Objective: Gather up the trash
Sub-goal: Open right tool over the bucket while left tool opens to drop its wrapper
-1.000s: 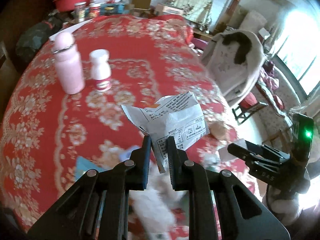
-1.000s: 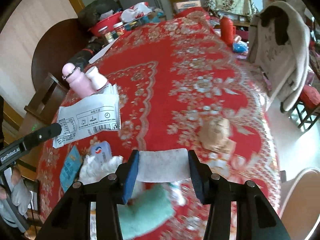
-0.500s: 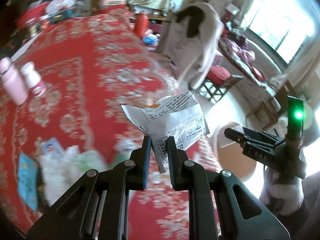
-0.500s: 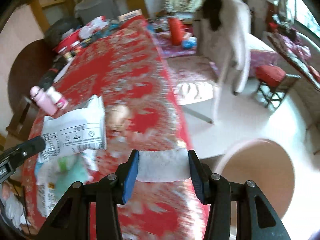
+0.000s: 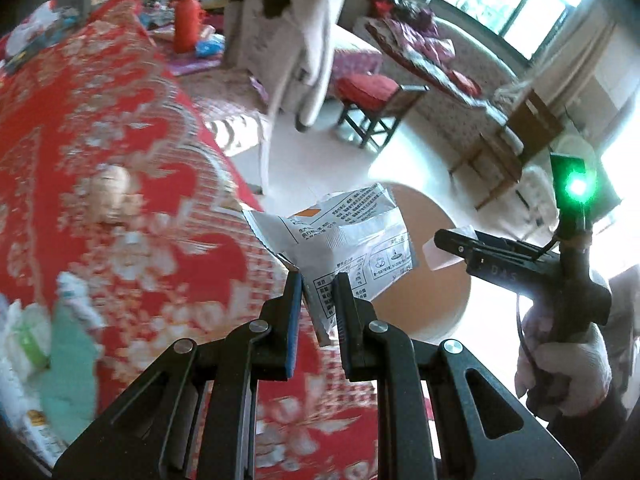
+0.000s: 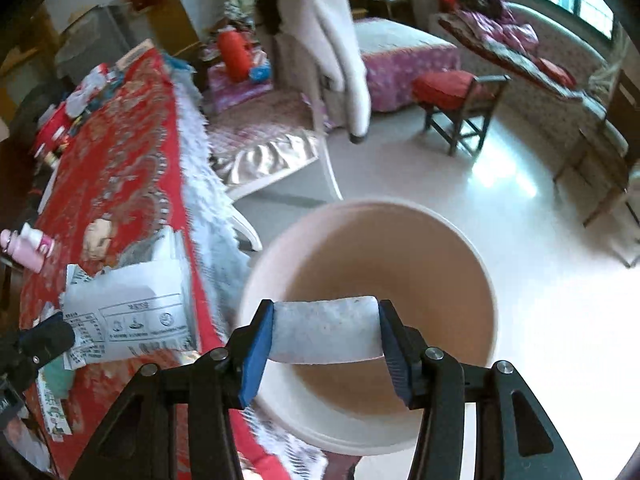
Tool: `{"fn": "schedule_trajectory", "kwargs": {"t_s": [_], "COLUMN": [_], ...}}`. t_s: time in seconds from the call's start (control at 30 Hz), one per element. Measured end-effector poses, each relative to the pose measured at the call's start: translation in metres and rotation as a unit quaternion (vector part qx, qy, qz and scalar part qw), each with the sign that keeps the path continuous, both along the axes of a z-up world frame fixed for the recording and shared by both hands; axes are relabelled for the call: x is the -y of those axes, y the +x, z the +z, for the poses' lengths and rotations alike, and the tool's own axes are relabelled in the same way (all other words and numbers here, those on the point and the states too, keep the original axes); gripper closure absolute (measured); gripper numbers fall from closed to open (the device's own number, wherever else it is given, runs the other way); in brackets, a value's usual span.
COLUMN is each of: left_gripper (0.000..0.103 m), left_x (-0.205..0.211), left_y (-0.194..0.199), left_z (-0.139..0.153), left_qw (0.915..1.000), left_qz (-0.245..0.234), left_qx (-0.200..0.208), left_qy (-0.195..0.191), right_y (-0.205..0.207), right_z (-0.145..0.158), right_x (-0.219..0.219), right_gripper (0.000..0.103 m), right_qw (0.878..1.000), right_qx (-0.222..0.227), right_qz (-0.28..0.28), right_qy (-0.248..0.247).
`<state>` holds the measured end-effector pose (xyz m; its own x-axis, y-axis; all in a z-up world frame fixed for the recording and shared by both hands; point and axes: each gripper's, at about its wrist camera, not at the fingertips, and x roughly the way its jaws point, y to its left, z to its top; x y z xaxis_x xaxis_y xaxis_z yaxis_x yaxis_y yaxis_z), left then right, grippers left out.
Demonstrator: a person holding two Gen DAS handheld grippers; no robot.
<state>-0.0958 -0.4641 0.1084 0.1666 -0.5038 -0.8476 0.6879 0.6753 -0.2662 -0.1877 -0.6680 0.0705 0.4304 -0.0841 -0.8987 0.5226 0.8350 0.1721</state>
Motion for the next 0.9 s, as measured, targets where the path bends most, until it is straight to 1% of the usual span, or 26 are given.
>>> {"fn": "schedule_trajectory", "kwargs": {"t_s": [0.07, 0.1, 0.13, 0.17, 0.23, 0.27, 0.37, 0.47, 0.53, 0.67, 0.9], "left_gripper": [0.089, 0.089, 0.089, 0.088, 0.087, 0.086, 0.08, 0.08, 0.08, 0.08, 0.08], "left_x": [0.014, 0.019, 0.025, 0.028, 0.036, 0.039, 0.044, 0.045, 0.042, 0.027, -0.003], "left_y": [-0.004, -0.006, -0.009, -0.012, -0.013, -0.013, -0.011, -0.01, -0.009, -0.007, 0.001], "left_z": [-0.008, -0.011, -0.013, -0.016, -0.021, -0.024, -0.03, -0.029, -0.026, -0.018, -0.009], "left_qw": [0.9999, 0.9999, 0.9999, 0.9997, 0.9989, 0.9981, 0.996, 0.9955, 0.9962, 0.9983, 0.9986], "left_qz": [-0.007, -0.01, -0.013, -0.02, -0.032, -0.036, -0.035, -0.025, -0.02, 0.0, 0.052], "left_qx": [-0.007, -0.009, -0.01, -0.015, -0.031, -0.043, -0.074, -0.083, -0.078, -0.052, -0.003], "left_qy": [0.003, 0.003, 0.002, -0.003, -0.015, -0.024, -0.036, -0.038, -0.034, -0.026, -0.011], "right_y": [-0.005, -0.008, -0.011, -0.014, -0.018, -0.019, -0.025, -0.026, -0.026, -0.019, 0.001], "right_z": [-0.003, -0.004, -0.005, -0.007, -0.007, -0.007, -0.008, -0.01, -0.01, -0.01, 0.001], "right_x": [0.007, 0.01, 0.014, 0.017, 0.022, 0.024, 0.03, 0.032, 0.03, 0.024, -0.002], "right_gripper": [0.05, 0.047, 0.042, 0.039, 0.027, 0.027, 0.027, 0.027, 0.027, 0.027, 0.027], "right_qw": [1.0, 1.0, 1.0, 1.0, 1.0, 1.0, 0.999, 1.0, 1.0, 1.0, 1.0], "right_qx": [-0.004, -0.005, -0.006, -0.006, -0.005, -0.005, -0.006, -0.008, -0.009, -0.004, 0.008], "right_qz": [-0.009, -0.015, -0.017, -0.019, -0.026, -0.028, -0.031, -0.026, -0.022, -0.013, 0.018], "right_qy": [0.0, 0.0, 0.001, 0.003, 0.001, -0.001, -0.002, 0.003, 0.004, 0.003, -0.011]}}
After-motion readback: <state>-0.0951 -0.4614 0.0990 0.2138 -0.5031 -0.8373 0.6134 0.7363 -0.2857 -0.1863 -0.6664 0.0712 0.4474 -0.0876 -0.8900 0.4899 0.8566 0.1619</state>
